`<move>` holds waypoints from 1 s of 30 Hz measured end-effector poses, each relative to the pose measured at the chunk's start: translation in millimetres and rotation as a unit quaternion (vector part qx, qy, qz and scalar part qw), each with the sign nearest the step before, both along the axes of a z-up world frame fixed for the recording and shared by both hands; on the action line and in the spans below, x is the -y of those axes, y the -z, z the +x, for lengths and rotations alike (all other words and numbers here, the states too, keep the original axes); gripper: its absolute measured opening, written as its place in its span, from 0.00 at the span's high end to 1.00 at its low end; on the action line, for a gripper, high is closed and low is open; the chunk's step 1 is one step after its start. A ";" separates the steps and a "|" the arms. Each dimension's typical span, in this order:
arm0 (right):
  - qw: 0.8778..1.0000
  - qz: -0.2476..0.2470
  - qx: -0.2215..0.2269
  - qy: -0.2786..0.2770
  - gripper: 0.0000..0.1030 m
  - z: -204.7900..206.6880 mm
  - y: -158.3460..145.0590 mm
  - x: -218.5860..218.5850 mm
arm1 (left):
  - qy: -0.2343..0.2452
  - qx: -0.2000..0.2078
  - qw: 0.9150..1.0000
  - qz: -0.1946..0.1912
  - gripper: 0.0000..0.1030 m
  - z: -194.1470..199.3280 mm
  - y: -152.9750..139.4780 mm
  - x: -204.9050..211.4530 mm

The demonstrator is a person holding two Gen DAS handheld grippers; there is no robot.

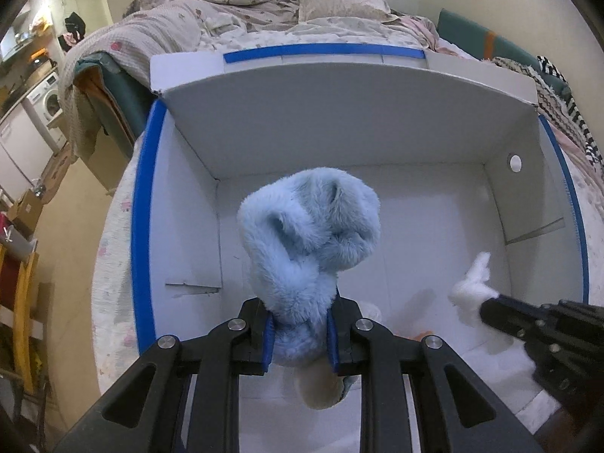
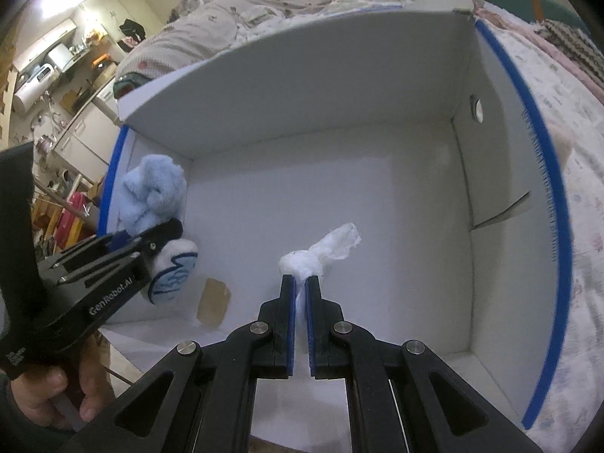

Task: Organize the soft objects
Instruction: 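Lift both held items into the box and open both grippers, then withdraw both grippers out of the box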

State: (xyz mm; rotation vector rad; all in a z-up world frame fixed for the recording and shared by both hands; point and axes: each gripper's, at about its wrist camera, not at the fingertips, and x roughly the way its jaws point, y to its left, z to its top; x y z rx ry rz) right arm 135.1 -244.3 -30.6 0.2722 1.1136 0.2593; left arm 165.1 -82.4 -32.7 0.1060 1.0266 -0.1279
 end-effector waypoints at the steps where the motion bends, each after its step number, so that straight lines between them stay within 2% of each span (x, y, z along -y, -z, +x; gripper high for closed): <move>1: 1.000 -0.001 -0.004 -0.001 0.93 0.0 2.0 -1.4 | 0.000 -0.002 1.000 -0.003 0.81 0.8 0.4 -0.7; 6: 1.000 -0.009 -0.025 -0.001 0.93 5.5 10.8 -4.0 | -0.003 -0.002 1.000 -0.001 0.79 -0.4 1.6 -4.9; 12: 1.000 -0.008 -0.028 0.005 0.93 7.1 12.8 -4.6 | -0.004 -0.007 1.000 -0.002 0.79 -0.9 4.7 -5.2; 16: 1.000 -0.007 -0.025 0.006 0.88 5.6 12.3 -5.2 | -0.005 -0.002 1.000 0.000 0.78 -2.8 2.9 -5.5; 18: 1.000 -0.005 -0.024 0.006 0.81 5.4 11.6 -4.8 | -0.005 0.002 1.000 0.006 0.74 -3.8 2.6 -4.8; 19: 1.000 -0.003 -0.023 0.008 0.70 5.1 11.3 -3.5 | -0.005 0.002 1.000 0.006 0.72 -4.5 3.0 -5.0; 20: 1.000 -0.001 -0.023 0.011 0.51 6.6 10.5 -4.1 | -0.005 0.002 1.000 0.003 0.70 -5.1 3.1 -5.2; 22: 1.000 0.007 -0.018 0.018 0.22 6.4 8.8 -1.3 | -0.007 -0.002 1.000 -0.001 0.60 -6.6 3.1 -6.2; 23: 1.000 0.013 -0.013 0.023 0.22 5.9 7.2 0.5 | -0.009 -0.001 1.000 -0.001 0.55 -7.5 2.2 -6.8; 25: 0.999 0.017 -0.005 0.032 0.21 5.4 3.5 3.5 | -0.009 0.008 1.000 0.003 0.40 -10.3 -1.4 -7.2; 30: 0.999 0.026 -0.005 0.044 0.20 5.3 3.2 8.7 | -0.009 0.021 1.000 0.001 0.38 -14.1 -9.3 -9.6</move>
